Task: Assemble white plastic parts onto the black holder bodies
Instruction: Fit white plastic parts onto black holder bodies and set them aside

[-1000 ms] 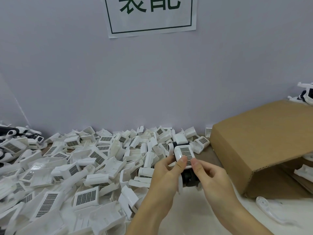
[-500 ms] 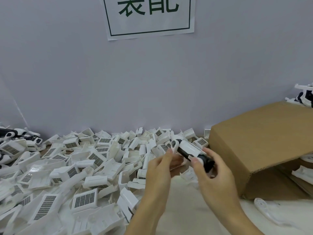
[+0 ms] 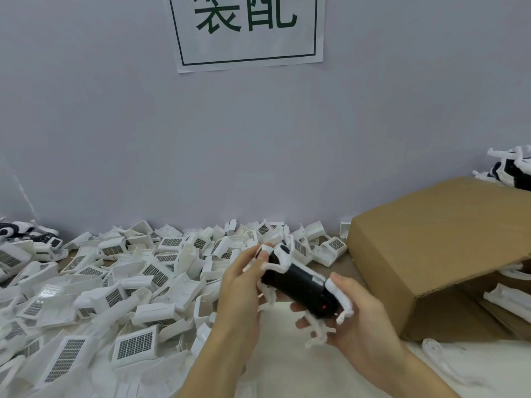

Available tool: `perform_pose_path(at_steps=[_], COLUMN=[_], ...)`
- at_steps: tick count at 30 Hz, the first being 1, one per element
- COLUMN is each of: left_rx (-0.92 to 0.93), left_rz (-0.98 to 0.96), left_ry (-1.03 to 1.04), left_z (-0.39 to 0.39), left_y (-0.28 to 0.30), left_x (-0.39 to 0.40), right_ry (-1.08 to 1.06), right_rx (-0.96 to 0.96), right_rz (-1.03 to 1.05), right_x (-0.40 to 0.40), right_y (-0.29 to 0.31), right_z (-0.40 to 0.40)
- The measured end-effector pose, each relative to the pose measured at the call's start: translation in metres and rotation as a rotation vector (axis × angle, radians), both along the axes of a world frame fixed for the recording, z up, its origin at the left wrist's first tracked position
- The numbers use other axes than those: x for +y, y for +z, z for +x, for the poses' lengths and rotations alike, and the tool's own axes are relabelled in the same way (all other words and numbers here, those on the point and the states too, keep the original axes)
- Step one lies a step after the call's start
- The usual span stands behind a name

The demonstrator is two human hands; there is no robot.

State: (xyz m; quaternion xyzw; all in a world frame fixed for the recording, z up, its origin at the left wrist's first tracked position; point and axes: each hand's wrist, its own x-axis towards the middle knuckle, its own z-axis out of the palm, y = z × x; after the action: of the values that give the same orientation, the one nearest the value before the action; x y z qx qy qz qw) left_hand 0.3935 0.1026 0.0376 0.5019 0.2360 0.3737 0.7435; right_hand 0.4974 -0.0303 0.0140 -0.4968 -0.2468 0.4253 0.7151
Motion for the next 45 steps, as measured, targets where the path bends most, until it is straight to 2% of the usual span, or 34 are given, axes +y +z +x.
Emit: perform_pose_path(at_steps=[3,5,10,13,16,19,21,27,31,33,36,41,45], left_rx=[0.076,0.135,0.275,0.152,-0.021,-0.04,-0.028,0.004,0.031,0.053,0.098,0.164,0.207], left_rz=[0.023,0.081,0.236,0.162,0.097,0.137,0.15,0.154,0.146,0.163,0.197,0.28,0.42], left_ry=[0.087,0.127,0.049,0.021,0.049,0.058,0.06,0.071,0.071,0.03,-0.042,-0.055,0.059], left_z=[-0.006,-0.01,-0.01,-0.011,-0.015,-0.016,-0.015,-0.014,-0.017,-0.017,-0.016,-0.012,-0.013], left_y=[0.001,0.004,0.011,0.016,0.023,0.021,0.021,0.021,0.023,0.024,0.024,0.025,0.041], left_x=[0.01,0.011,0.001,0.001,0.001,0.001,-0.001,0.0,-0.002,-0.005,-0.009,-0.015,-0.024], right_ry=[-0.033,0.019,0.108,0.03,-0.181,-0.45,-0.59,-0.897,-0.971,-0.989,-0.961,-1.014,-0.713], right_rx=[-0.328,-0.529,-0.734,-0.666,-0.396,-0.141,-0.039,0.066,0.208,0.18,0.017,-0.225,-0.496], right_rz=[-0.111,-0.149,-0.266,-0.244,-0.076,0.121,0.213,0.274,0.32,0.301,0.12,-0.013,-0.082], right_x=[0.0,-0.002,-0.004,-0.009,-0.018,-0.033,-0.049,-0.09,-0.109,-0.112,-0.097,-0.044,0.014], right_y=[0.0,0.002,0.006,0.015,0.038,0.072,0.097,0.159,0.177,0.179,0.171,0.112,0.035], right_z=[-0.002,-0.004,-0.002,-0.001,0.003,0.024,0.045,0.114,0.149,0.151,0.137,0.069,0.001])
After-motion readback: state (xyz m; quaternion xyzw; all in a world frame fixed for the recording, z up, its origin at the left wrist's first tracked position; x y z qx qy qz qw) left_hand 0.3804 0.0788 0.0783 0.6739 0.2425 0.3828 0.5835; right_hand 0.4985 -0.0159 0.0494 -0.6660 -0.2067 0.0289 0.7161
